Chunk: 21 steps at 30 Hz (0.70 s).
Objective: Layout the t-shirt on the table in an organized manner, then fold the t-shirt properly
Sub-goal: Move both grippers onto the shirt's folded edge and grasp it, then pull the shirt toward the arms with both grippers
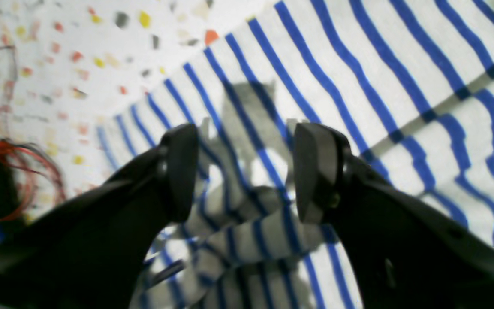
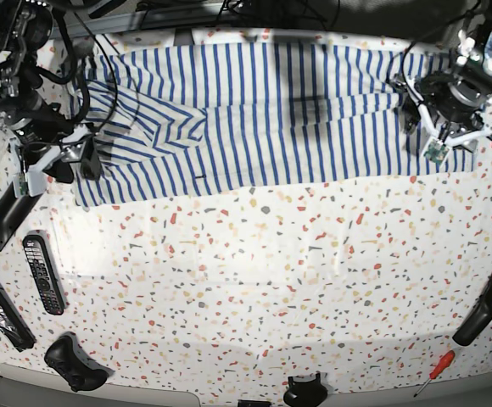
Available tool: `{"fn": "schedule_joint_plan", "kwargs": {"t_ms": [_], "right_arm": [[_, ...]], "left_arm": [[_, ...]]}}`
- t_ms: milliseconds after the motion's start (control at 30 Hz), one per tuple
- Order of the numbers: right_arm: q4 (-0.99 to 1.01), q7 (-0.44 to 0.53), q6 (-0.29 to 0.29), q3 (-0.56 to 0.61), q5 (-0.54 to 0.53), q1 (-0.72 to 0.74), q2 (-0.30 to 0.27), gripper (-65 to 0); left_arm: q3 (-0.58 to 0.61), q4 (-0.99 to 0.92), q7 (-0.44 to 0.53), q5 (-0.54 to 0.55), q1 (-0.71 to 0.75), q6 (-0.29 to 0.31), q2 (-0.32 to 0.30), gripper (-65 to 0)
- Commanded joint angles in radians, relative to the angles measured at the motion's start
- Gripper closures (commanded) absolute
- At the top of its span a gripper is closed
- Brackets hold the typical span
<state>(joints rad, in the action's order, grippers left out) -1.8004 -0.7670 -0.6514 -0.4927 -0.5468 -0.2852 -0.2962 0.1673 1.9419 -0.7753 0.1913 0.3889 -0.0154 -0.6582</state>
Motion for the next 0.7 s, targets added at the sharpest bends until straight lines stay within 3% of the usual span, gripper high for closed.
{"fn": "schedule_joint_plan", "kwargs": {"t_ms": [0,233,400,667], "right_arm": [[-0.019,0.027,-0.026,-0.004,-0.012,0.008,-0.008,-31.6],[0.023,0.058,-0.047,-0.003,-0.003,0.009,0.055,-31.6],[0.118,0.065,-0.047,-0.003,0.073,0.054,0.08,-31.6],[0.285,0.064,-0.047,-0.002,0.106,0.178,0.084,-31.6]], "left_arm": [[-0.009,-0.011,0.024,-0.003,-0.014,-0.005,0.002,-32.2],[-0.009,-0.188,0.062,0.0,-0.039,-0.006,0.087,-32.2],[-0.009,-0.197,0.062,0.0,-0.04,-0.006,0.095,-32.2],[-0.009,-0.2,0.074,0.001,-0.043,0.013,0.095,-32.2]]}}
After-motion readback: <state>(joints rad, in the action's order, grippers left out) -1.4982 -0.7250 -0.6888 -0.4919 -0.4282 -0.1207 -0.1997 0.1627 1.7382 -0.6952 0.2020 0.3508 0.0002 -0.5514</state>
